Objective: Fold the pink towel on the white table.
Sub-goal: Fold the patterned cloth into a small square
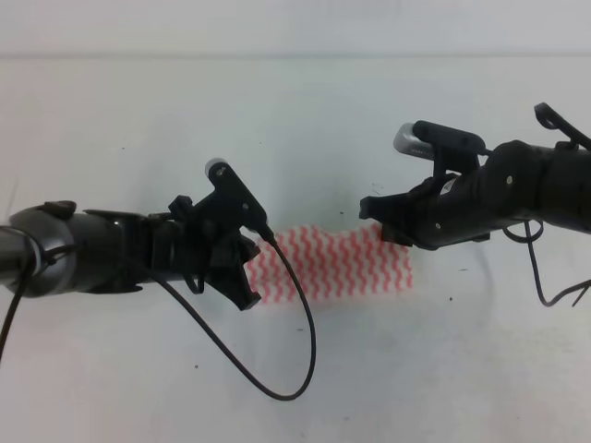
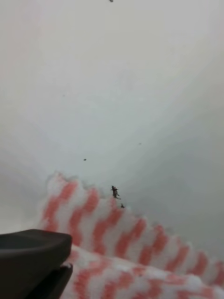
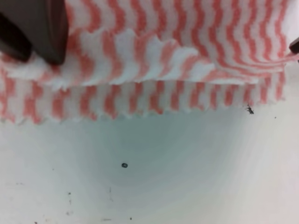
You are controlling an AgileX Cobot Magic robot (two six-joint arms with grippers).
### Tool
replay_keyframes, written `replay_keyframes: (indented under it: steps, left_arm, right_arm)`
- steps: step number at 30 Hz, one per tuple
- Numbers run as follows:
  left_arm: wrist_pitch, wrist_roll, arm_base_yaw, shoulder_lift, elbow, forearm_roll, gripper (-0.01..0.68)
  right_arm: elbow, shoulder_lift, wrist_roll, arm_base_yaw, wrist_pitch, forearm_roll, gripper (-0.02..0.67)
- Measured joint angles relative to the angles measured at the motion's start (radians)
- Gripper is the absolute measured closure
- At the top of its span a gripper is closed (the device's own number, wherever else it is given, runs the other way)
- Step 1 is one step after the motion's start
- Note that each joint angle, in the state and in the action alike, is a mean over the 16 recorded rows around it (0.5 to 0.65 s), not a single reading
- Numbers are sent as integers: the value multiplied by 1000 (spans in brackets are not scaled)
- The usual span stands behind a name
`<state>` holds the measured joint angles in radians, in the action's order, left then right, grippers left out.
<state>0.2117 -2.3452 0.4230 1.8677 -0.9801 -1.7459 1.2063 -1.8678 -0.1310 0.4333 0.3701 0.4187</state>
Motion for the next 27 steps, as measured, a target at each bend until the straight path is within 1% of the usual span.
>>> replay_keyframes:
  steps: [27]
  left_arm:
    - [0,-16,0,1,-10,-2,674]
  right_arm:
    - [0,1,2,0,-1,0,665]
